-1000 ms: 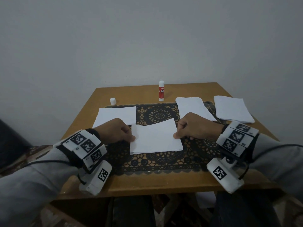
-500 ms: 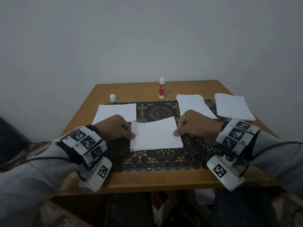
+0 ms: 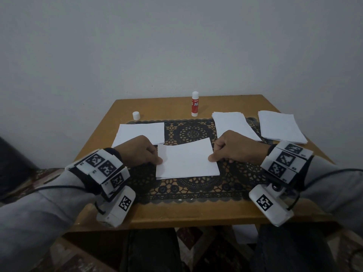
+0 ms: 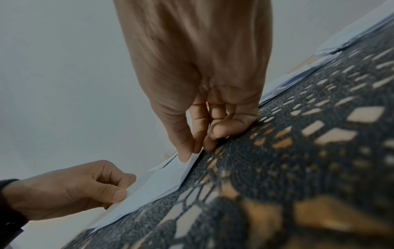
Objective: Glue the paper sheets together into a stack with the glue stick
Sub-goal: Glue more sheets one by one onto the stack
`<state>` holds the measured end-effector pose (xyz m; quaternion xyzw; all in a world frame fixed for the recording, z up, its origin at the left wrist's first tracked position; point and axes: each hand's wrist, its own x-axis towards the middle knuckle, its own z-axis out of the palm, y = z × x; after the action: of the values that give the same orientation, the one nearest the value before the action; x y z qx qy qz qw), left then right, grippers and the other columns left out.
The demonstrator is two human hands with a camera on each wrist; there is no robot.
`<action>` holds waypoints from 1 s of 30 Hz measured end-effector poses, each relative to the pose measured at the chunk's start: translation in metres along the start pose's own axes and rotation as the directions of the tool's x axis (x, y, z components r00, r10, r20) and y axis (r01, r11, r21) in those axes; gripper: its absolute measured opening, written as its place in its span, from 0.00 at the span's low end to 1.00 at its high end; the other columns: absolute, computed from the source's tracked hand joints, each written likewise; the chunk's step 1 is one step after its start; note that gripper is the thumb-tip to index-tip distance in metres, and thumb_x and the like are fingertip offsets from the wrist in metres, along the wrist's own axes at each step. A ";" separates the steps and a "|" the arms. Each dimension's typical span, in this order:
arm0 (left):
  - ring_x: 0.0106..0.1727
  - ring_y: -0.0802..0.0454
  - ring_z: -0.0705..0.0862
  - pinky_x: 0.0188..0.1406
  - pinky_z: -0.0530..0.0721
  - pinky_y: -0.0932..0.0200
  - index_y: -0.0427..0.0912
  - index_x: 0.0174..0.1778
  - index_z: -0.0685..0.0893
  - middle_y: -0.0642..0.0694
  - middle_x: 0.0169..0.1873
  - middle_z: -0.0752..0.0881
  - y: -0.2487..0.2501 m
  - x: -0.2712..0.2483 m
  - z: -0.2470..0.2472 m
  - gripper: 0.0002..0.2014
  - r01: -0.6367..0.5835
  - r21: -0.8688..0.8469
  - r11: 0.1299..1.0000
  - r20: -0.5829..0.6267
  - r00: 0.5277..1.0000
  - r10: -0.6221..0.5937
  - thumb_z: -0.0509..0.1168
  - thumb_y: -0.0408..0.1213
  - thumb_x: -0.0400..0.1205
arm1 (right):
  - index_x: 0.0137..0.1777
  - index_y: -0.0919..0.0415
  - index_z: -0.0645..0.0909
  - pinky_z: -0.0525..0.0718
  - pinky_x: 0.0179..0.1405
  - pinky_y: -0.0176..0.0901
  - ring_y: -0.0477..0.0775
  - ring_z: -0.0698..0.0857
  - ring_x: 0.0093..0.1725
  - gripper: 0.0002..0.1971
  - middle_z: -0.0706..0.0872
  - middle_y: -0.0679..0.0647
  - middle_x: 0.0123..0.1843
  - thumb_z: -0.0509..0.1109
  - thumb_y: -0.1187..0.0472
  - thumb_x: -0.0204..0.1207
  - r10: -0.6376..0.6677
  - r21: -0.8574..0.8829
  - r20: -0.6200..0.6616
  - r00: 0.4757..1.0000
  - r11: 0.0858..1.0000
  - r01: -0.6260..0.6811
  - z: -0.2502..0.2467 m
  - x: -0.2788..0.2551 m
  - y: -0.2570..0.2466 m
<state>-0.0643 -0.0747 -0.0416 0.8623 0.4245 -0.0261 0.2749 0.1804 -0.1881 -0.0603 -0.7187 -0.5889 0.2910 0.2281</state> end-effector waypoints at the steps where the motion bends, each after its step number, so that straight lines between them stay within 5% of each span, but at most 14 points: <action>1: 0.28 0.59 0.76 0.28 0.70 0.67 0.46 0.27 0.85 0.54 0.26 0.82 0.000 0.001 0.000 0.13 0.003 0.004 1.000 0.000 1.000 -0.003 0.71 0.41 0.78 | 0.32 0.70 0.81 0.75 0.25 0.32 0.41 0.73 0.22 0.14 0.79 0.49 0.25 0.80 0.62 0.71 -0.001 0.003 0.006 1.000 1.000 0.001 0.000 0.000 0.000; 9: 0.27 0.59 0.74 0.29 0.69 0.67 0.47 0.24 0.82 0.53 0.25 0.81 -0.001 0.002 0.001 0.15 0.001 0.011 1.000 0.002 1.000 -0.001 0.72 0.41 0.78 | 0.31 0.68 0.81 0.71 0.23 0.31 0.40 0.72 0.19 0.14 0.78 0.48 0.24 0.80 0.62 0.70 -0.001 -0.016 0.018 1.000 1.000 0.001 0.000 0.001 -0.001; 17: 0.33 0.57 0.75 0.31 0.71 0.65 0.45 0.30 0.80 0.50 0.31 0.81 0.004 0.001 0.004 0.12 -0.005 0.095 0.995 0.001 1.000 0.005 0.72 0.42 0.77 | 0.31 0.61 0.75 0.70 0.32 0.37 0.44 0.74 0.29 0.17 0.79 0.49 0.30 0.80 0.56 0.71 -0.011 -0.254 0.004 1.000 0.967 0.011 0.004 0.000 -0.011; 20: 0.40 0.55 0.76 0.34 0.72 0.64 0.44 0.46 0.76 0.50 0.39 0.80 0.008 -0.002 0.005 0.14 0.017 0.143 0.990 -0.049 0.999 -0.010 0.74 0.44 0.76 | 0.35 0.58 0.75 0.72 0.33 0.38 0.47 0.77 0.35 0.15 0.82 0.51 0.37 0.78 0.53 0.72 -0.012 -0.373 -0.008 1.000 0.928 0.008 0.006 -0.003 -0.018; 24: 0.54 0.49 0.79 0.51 0.76 0.59 0.52 0.77 0.54 0.44 0.59 0.79 0.009 -0.005 0.010 0.45 -0.017 0.154 0.988 0.003 1.000 0.017 0.77 0.48 0.72 | 0.43 0.57 0.74 0.73 0.35 0.43 0.51 0.78 0.41 0.15 0.80 0.50 0.40 0.75 0.48 0.75 -0.054 -0.542 -0.006 0.999 0.839 0.042 0.008 -0.009 -0.024; 27: 0.64 0.45 0.76 0.57 0.74 0.56 0.57 0.82 0.47 0.41 0.69 0.73 0.007 -0.005 0.011 0.49 -0.030 0.232 0.972 0.009 1.000 0.029 0.74 0.52 0.73 | 0.47 0.59 0.75 0.71 0.34 0.42 0.50 0.77 0.40 0.19 0.81 0.51 0.42 0.74 0.44 0.75 -0.016 -0.555 0.055 0.998 0.831 0.044 0.006 -0.010 -0.029; 30: 0.64 0.47 0.74 0.58 0.72 0.59 0.59 0.81 0.55 0.42 0.69 0.69 0.007 -0.004 0.010 0.42 -0.034 0.289 0.957 0.045 0.999 0.022 0.70 0.55 0.76 | 0.51 0.59 0.74 0.74 0.40 0.44 0.53 0.79 0.46 0.24 0.83 0.54 0.49 0.71 0.38 0.74 -0.002 -0.580 0.101 0.995 0.812 0.060 0.014 -0.010 -0.035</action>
<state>-0.0601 -0.0860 -0.0456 0.8985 0.3981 -0.1017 0.1548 0.1447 -0.1906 -0.0458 -0.7295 -0.6715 0.1272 -0.0265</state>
